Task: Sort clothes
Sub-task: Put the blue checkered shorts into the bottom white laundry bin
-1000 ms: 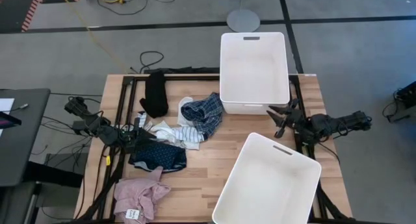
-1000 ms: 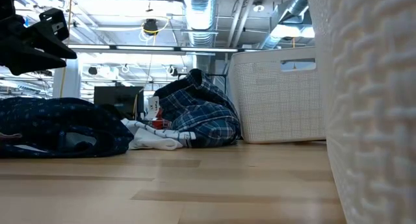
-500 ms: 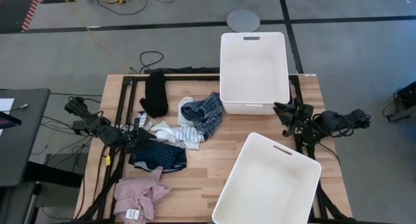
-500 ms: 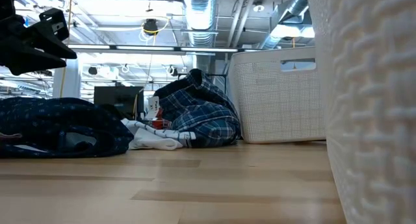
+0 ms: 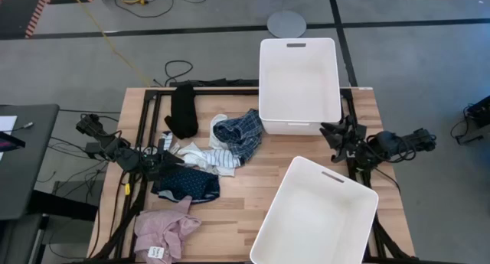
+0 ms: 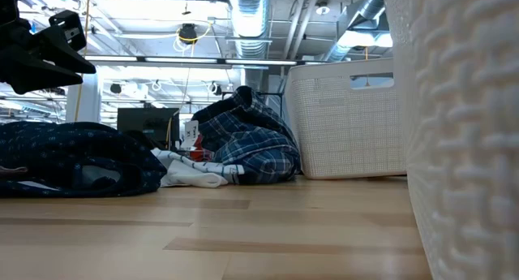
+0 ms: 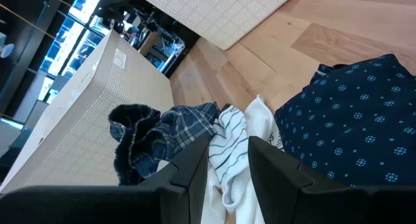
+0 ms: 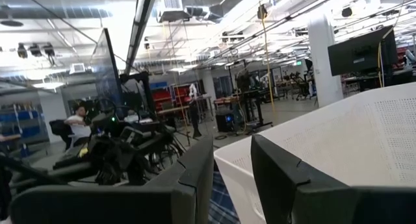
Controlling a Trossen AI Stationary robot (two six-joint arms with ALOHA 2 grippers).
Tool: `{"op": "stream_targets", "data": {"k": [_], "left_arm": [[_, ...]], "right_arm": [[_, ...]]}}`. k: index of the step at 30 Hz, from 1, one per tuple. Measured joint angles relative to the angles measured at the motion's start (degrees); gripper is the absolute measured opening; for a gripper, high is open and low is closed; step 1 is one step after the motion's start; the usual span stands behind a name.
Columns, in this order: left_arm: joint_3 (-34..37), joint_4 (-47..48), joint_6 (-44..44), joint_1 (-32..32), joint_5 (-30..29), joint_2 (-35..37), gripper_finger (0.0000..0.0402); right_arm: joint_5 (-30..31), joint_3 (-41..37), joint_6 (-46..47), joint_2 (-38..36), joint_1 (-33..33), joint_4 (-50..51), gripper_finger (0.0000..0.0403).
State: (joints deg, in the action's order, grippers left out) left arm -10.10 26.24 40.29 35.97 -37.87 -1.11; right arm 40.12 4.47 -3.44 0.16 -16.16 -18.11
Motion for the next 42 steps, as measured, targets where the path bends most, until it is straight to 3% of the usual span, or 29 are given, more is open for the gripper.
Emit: {"op": "stream_targets", "data": {"k": [42], "left_arm": [[0.01,0.0,-0.02,-0.01,0.0,-0.01,0.0105]], "right_arm": [[0.0,0.0,0.0,0.0,0.02,1.4,0.0123]]}}
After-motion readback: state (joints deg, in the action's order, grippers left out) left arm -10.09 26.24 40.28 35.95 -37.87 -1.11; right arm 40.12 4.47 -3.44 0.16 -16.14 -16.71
